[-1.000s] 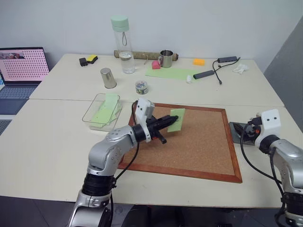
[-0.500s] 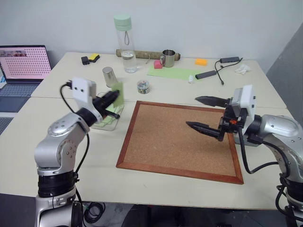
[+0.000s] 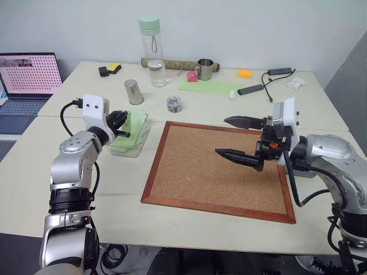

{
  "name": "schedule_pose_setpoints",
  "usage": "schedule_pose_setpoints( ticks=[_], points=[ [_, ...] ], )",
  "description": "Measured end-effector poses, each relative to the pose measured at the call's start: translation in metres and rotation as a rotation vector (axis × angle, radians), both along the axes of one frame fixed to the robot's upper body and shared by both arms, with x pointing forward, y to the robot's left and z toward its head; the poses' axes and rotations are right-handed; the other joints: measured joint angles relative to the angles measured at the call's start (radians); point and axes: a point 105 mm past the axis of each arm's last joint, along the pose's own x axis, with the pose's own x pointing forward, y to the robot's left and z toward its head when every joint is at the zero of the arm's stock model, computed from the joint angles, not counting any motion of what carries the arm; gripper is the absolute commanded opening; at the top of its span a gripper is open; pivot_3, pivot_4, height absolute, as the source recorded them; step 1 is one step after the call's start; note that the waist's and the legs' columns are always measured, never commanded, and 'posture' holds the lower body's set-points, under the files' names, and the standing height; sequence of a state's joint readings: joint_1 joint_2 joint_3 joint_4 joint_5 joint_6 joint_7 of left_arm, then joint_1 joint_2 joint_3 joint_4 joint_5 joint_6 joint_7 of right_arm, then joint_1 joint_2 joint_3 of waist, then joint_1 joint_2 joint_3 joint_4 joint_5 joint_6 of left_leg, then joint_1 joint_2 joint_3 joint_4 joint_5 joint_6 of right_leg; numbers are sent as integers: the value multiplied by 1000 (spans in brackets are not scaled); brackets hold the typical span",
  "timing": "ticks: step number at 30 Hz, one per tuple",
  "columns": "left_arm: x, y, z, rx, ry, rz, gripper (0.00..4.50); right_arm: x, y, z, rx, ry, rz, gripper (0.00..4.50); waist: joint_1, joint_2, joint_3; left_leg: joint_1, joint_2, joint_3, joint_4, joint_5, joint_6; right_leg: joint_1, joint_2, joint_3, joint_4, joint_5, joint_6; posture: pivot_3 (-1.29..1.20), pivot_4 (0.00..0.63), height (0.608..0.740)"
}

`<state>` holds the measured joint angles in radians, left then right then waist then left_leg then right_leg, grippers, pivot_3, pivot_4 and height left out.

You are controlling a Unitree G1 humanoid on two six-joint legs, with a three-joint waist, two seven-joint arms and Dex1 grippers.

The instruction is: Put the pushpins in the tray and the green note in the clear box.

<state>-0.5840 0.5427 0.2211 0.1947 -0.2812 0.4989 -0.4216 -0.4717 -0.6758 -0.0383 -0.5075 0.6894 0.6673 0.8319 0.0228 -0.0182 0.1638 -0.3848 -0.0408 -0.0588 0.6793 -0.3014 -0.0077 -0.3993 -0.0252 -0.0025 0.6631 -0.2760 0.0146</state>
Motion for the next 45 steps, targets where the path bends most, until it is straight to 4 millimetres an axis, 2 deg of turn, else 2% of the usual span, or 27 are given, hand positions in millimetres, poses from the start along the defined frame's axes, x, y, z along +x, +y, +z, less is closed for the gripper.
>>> schedule_pose_setpoints(
  ticks=[6, 11, 15, 26, 29, 32, 37, 39, 42, 45],
  points=[
    [-1, -2, 4, 2, -7, -17, 2689, 0, -1, -3, -1, 14, -11, 4376, -1, 0, 0, -2, 0, 1, 0, 0, 0, -3, 0, 1, 2, 0, 0, 0, 150, 740],
    [-10, -4, 18, 33, -41, -39, 3661, 0, -2, -4, -3, 16, -13, 4376, -1, 0, 0, -6, 0, 1, 1, 0, 0, -6, 0, 1, 2, 0, -1, 0, 150, 740],
    [-15, -5, 14, 38, -24, -49, 4449, 0, -1, -4, -4, 15, -11, 4376, -1, 0, 0, -6, 0, 1, 1, 0, 0, -6, 0, 1, 2, 1, -1, 0, 150, 740],
    [-19, -3, 10, 37, -1, -64, 4449, 1, 0, -7, -17, 6, -14, 4376, -1, 0, 0, -6, 0, 1, 1, 0, 0, -6, 0, 1, 2, 1, -1, 0, 150, 740],
    [-29, -8, 15, 33, -6, -147, 4449, 2, -2, -8, -24, -8, -28, 4376, -3, 0, 0, -6, 0, 1, 1, 0, 0, -6, 0, 1, 2, 1, -1, 0, 150, 740],
    [-43, 4, 23, 111, 5, -198, 4449, 4, -11, -14, -40, -18, -71, 4376, -4, 0, 0, -6, 0, 2, 0, 0, 0, -7, 0, 1, 2, 1, -1, 0, 150, 740],
    [-75, 38, 19, 327, 123, -262, 4449, 8, -47, -23, -89, -28, -217, 4376, -7, 0, 0, -6, 1, 2, 0, 0, 0, -7, 0, 1, 1, 0, -2, 0, 150, 740],
    [-91, 49, 11, 406, 195, -311, 4449, 5, -65, -30, -132, 0, -260, 4376, -6, 0, 0, -6, 0, 2, 0, 0, 0, -6, -1, 1, 1, 0, -2, 0, 150, 740],
    [-105, 65, 1, 454, 267, -346, 4449, -1, -90, -41, -192, 61, -304, 4376, -1, 1, 0, -5, 1, 2, 0, -2, 3, -6, -1, 1, 1, 1, -3, 0, 150, 740],
    [-115, 89, -9, 464, 332, -318, 4449, -10, -112, -47, -265, 122, -327, 4376, 0, 1, 0, -5, 1, 2, 0, -2, 4, -6, -1, 0, 1, 1, -3, 0, 150, 740]
  ],
)
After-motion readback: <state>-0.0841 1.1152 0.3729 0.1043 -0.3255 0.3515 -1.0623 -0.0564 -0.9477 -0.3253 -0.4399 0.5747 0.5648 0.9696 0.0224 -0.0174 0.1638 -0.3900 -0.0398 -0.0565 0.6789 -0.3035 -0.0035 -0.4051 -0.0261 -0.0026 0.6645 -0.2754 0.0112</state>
